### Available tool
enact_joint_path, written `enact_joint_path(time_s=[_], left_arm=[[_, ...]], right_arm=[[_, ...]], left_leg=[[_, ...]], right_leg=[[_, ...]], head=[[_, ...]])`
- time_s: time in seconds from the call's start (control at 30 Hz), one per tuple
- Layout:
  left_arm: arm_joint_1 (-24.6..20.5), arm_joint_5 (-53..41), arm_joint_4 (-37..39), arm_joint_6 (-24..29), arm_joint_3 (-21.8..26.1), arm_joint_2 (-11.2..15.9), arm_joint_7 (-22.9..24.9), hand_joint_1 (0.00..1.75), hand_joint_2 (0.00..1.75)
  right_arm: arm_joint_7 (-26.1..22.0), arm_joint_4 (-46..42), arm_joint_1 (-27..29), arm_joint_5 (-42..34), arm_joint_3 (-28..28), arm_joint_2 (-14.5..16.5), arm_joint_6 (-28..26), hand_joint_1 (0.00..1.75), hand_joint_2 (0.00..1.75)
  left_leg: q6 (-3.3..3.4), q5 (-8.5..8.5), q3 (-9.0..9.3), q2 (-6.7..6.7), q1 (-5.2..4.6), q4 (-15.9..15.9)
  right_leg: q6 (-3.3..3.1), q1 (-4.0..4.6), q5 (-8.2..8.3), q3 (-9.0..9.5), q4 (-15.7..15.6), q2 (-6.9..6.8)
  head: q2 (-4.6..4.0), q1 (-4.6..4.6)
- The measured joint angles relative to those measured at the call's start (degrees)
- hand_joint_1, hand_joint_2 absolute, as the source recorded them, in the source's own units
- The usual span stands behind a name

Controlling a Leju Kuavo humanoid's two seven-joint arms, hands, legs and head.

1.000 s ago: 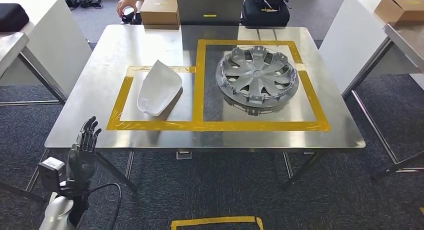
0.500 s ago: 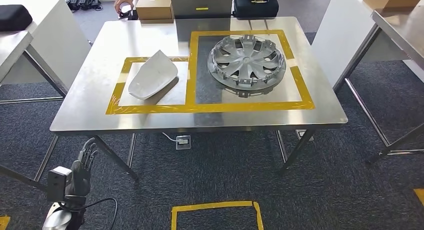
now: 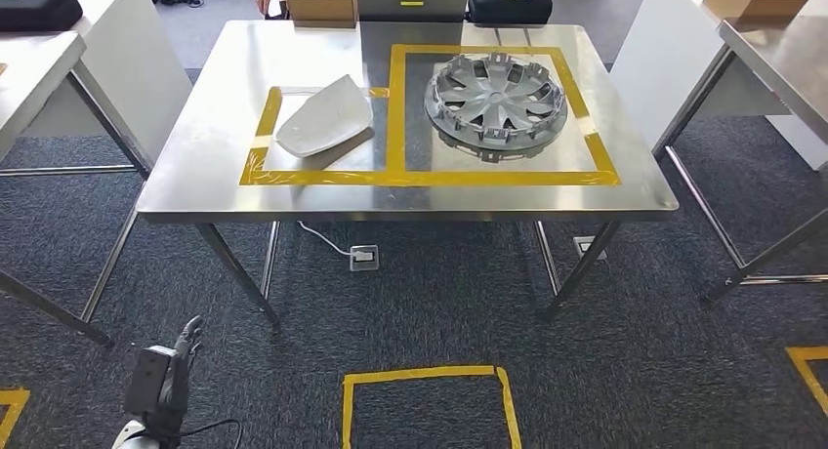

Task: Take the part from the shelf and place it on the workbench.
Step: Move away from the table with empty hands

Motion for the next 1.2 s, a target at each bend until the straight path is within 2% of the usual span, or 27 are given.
enact_joint_path(time_s=[0.03, 0.1, 0.13, 0.17, 0.23, 0.27, 0.37, 0.4, 0.43, 0.47, 0.5, 0.53, 0.57, 0.6, 0.63, 0.67, 0.73, 0.77, 0.83, 0.9, 0.93, 0.97, 1.0, 1.07, 1.1, 1.13, 1.2], left_arm=[[-0.2, -0.5, 2.3, 0.3, 0.0, -0.1, 0.8, 0.00, 0.00], [-0.6, -1.3, 6.4, 0.7, 0.1, -0.2, 3.4, 0.00, 0.00], [-0.6, -1.7, 8.3, 0.9, 0.1, -0.3, 4.8, 0.00, 0.00], [-0.4, -2.1, 9.9, 1.1, 0.1, -0.4, 6.3, 0.00, 0.00], [0.3, -3.2, 12.7, 1.7, 0.2, -0.5, 9.5, 0.00, 0.00], [0.8, -3.7, 13.8, 2.1, 0.2, -0.5, 11.1, 0.00, 0.00], [2.1, -4.8, 16.5, 2.6, 0.2, -0.6, 15.3, 0.00, 0.00], [2.4, -5.0, 17.2, 2.7, 0.2, -0.7, 16.2, 0.00, 0.00], [2.8, -5.1, 17.8, 2.7, 0.2, -0.7, 17.1, 0.00, 0.00], [3.1, -5.2, 18.3, 2.7, 0.2, -0.8, 17.9, 0.00, 0.00], [3.4, -5.3, 18.7, 2.7, 0.2, -0.8, 18.7, 0.00, 0.00], [3.5, -5.5, 19.0, 2.6, 0.2, -0.8, 19.6, 0.00, 0.00], [3.6, -5.8, 19.2, 2.6, 0.2, -0.9, 20.3, 0.00, 0.00], [3.7, -6.0, 19.4, 2.5, 0.2, -1.0, 21.0, 0.00, 0.00], [3.7, -6.3, 19.7, 2.4, 0.2, -1.1, 21.7, 0.00, 0.00], [3.9, -6.6, 19.9, 2.4, 0.2, -1.2, 22.2, 0.00, 0.00], [4.4, -7.1, 20.4, 2.2, 0.2, -1.4, 23.3, 0.00, 0.00], [4.6, -7.4, 20.6, 2.1, 0.2, -1.5, 24.0, 0.00, 0.00], [4.9, -8.0, 20.9, 1.8, 0.2, -1.7, 25.9, 0.00, 0.00], [5.2, -8.3, 21.2, 1.4, 0.2, -2.0, 27.8, 0.00, 0.00], [5.4, -8.4, 21.3, 1.2, 0.2, -2.2, 28.6, 0.00, 0.00], [5.5, -8.5, 21.4, 1.1, 0.2, -2.4, 29.4, 0.00, 0.00], [5.6, -8.6, 21.5, 1.0, 0.2, -2.6, 30.2, 0.00, 0.00], [5.7, -9.1, 21.7, 0.6, 0.2, -3.1, 31.7, 0.00, 0.00], [5.7, -9.3, 21.7, 0.5, 0.2, -3.4, 32.4, 0.00, 0.00], [5.7, -9.4, 21.8, 0.3, 0.2, -3.5, 32.9, 0.00, 0.00], [5.7, -9.4, 21.9, -0.1, 0.2, -3.8, 33.8, 0.00, 0.00]], right_arm=[[-0.1, 0.0, -0.1, 0.0, 0.0, -0.1, 0.0, 0.00, 0.00], [-0.1, 0.0, -0.4, 0.0, 0.0, -0.2, 0.1, 0.00, 0.00], [0.0, 0.0, -0.5, -0.1, 0.0, -0.2, 0.1, 0.00, 0.00], [0.1, 0.0, -0.5, -0.2, 0.0, -0.2, 0.1, 0.00, 0.00], [0.2, 0.0, -0.4, -0.5, 0.0, -0.1, 0.0, 0.00, 0.00], [0.2, 0.0, -0.3, -0.6, 0.0, -0.1, -0.1, 0.00, 0.00], [0.1, 0.0, -0.2, -0.5, 0.0, -0.1, -0.1, 0.00, 0.00], [0.1, 0.0, -0.2, -0.4, 0.0, -0.1, -0.1, 0.00, 0.00], [0.2, 0.0, -0.2, -0.3, 0.0, -0.1, -0.1, 0.00, 0.00], [0.2, 0.0, -0.2, -0.2, 0.0, -0.1, 0.0, 0.00, 0.00], [0.2, 0.0, -0.2, -0.1, 0.0, 0.0, 0.0, 0.00, 0.00], [0.2, 0.0, -0.2, -0.1, 0.0, 0.0, 0.0, 0.00, 0.00], [0.3, 0.0, -0.3, -0.1, 0.0, -0.1, 0.0, 0.00, 0.00], [0.3, 0.0, -0.3, 0.0, 0.0, -0.1, 0.0, 0.00, 0.00], [0.3, 0.0, -0.3, 0.0, 0.0, -0.1, 0.0, 0.00, 0.00], [0.3, 0.0, -0.4, 0.0, 0.0, -0.1, 0.1, 0.00, 0.00], [0.3, 0.0, -0.3, 0.1, 0.0, -0.1, 0.1, 0.00, 0.00], [0.3, 0.0, -0.2, 0.1, 0.0, -0.1, 0.1, 0.00, 0.00], [0.3, 0.0, -0.1, 0.2, 0.0, -0.1, 0.2, 0.00, 0.00], [0.4, 0.0, 0.0, 0.2, 0.0, -0.1, 0.4, 0.00, 0.00], [0.4, 0.0, 0.0, 0.2, 0.0, -0.1, 0.4, 0.00, 0.00], [0.6, 0.0, 0.0, 0.3, 0.0, -0.1, 0.4, 0.00, 0.00], [0.7, 0.0, 0.0, 0.3, 0.0, -0.2, 0.5, 0.00, 0.00], [0.7, 0.0, 0.0, 0.4, 0.0, -0.2, 0.8, 0.00, 0.00], [0.7, 0.0, -0.1, 0.4, 0.0, -0.3, 1.0, 0.00, 0.00], [0.6, 0.0, -0.1, 0.4, 0.0, -0.3, 1.3, 0.00, 0.00], [0.6, 0.0, 0.0, 0.5, 0.0, -0.4, 2.0, 0.00, 0.00]], left_leg=[[-0.11, 0.55, -0.69, 0.04, -0.14, 0.1], [-0.50, 1.63, -1.57, 0.15, -0.35, 0.2], [-0.80, 2.18, -1.76, 0.22, -0.35, 0.2], [-1.13, 2.75, -1.85, 0.30, -0.29, 0.0], [-1.79, 2.68, -2.26, 0.18, -0.13, 0.1], [-2.10, 1.15, -2.76, 0.02, -0.09, 1.2], [-3.02, -7.19, -5.06, -0.29, 0.27, 10.1], [-3.32, -8.51, -5.37, -0.29, 0.46, 13.3], [-3.60, -8.30, -5.03, -0.28, 0.64, 15.2], [-3.87, -6.94, -3.79, -0.28, 0.85, 15.4], [-4.12, -5.21, -1.62, -0.27, 1.08, 13.6], [-4.35, -4.42, 1.24, -0.28, 1.31, 10.2], [-4.37, -4.76, 4.30, -0.33, 1.32, 5.9], [-4.15, -5.63, 6.42, -0.40, 1.31, 2.6], [-3.72, -6.70, 7.60, -0.46, 1.20, 0.3], [-3.12, -7.15, 7.88, -0.49, 1.00, -0.5], [-1.93, -6.68, 7.24, -0.31, 1.01, -0.3], [-1.45, -6.31, 6.94, -0.20, 1.03, -0.3], [-0.82, -5.46, 6.08, -0.09, 1.04, -0.4], [-0.62, -4.76, 5.18, -0.07, 0.86, -0.3], [-0.61, -4.50, 4.85, -0.07, 0.75, -0.3], [-0.63, -4.29, 4.64, -0.07, 0.66, -0.3], [-0.69, -4.14, 4.57, -0.10, 0.58, -0.3], [-0.91, -3.95, 4.50, -0.12, 0.44, -0.2], [-1.08, -3.86, 4.43, -0.11, 0.36, -0.1], [-1.17, -3.84, 4.29, -0.09, 0.25, 0.0], [-1.35, -3.76, 4.11, -0.06, 0.16, 0.0]], right_leg=[[-0.62, 0.31, 0.55, 3.35, -4.1, 0.00], [-1.55, 0.79, -0.33, 8.79, -12.0, -0.01], [-1.85, 0.95, -0.97, 9.97, -14.2, -0.02], [-2.03, 1.02, -0.88, 10.07, -15.0, -0.02], [-2.68, 0.82, 0.44, 9.29, -15.4, -0.11], [-2.99, 0.64, 1.24, 8.68, -15.6, -0.16], [-3.31, 0.43, 3.47, 6.08, -15.7, -0.24], [-3.20, 0.38, 4.16, 5.12, -15.6, -0.28], [-3.03, 0.29, 4.81, 4.11, -15.5, -0.31], [-2.79, 0.14, 5.41, 3.07, -15.3, -0.37], [-2.48, -0.04, 5.94, 2.05, -15.0, -0.43], [-2.13, -0.18, 6.39, 1.14, -14.5, -0.50], [-1.74, -0.24, 6.74, 0.36, -14.1, -0.57], [-1.32, -0.21, 7.09, -0.12, -13.7, -0.63], [-0.92, -0.15, 7.43, -0.39, -13.5, -0.67], [-0.56, -0.14, 7.76, -0.49, -13.5, -0.69], [0.08, -0.33, 7.96, -0.62, -13.4, -0.66], [0.35, -0.44, 6.99, -1.03, -12.3, -0.63], [0.76, -0.52, 2.57, -3.11, -6.5, -0.54], [0.88, -0.47, -1.83, -5.45, 1.0, -0.48], [0.78, -0.43, -2.62, -5.56, 2.8, -0.47], [0.57, -0.34, -2.28, -4.51, 2.3, -0.45], [0.20, -0.19, -1.05, -2.33, -0.5, -0.43], [-0.86, 0.34, 1.51, 3.08, -9.0, -0.42], [-1.25, 0.58, 2.20, 4.83, -12.1, -0.44], [-1.36, 0.69, 2.41, 5.66, -13.8, -0.48], [-1.14, 0.71, 2.48, 5.62, -14.2, -0.53]], head=[[0.00, 0.01], [0.00, -0.01], [0.00, 0.00], [0.00, 0.02], [0.00, 0.12], [0.00, 0.04], [0.00, -0.33], [0.00, -0.37], [0.00, -0.39], [0.00, -0.40], [0.00, -0.42], [0.00, -0.47], [0.00, -0.61], [0.00, -0.65], [0.00, -0.70], [0.00, -0.66], [0.00, -0.49], [0.00, -0.41], [0.00, -0.15], [0.00, 0.14], [0.00, 0.21], [0.00, 0.26], [0.00, 0.31], [0.00, 0.40], [0.00, 0.44], [0.00, 0.44], [0.00, 0.40]])
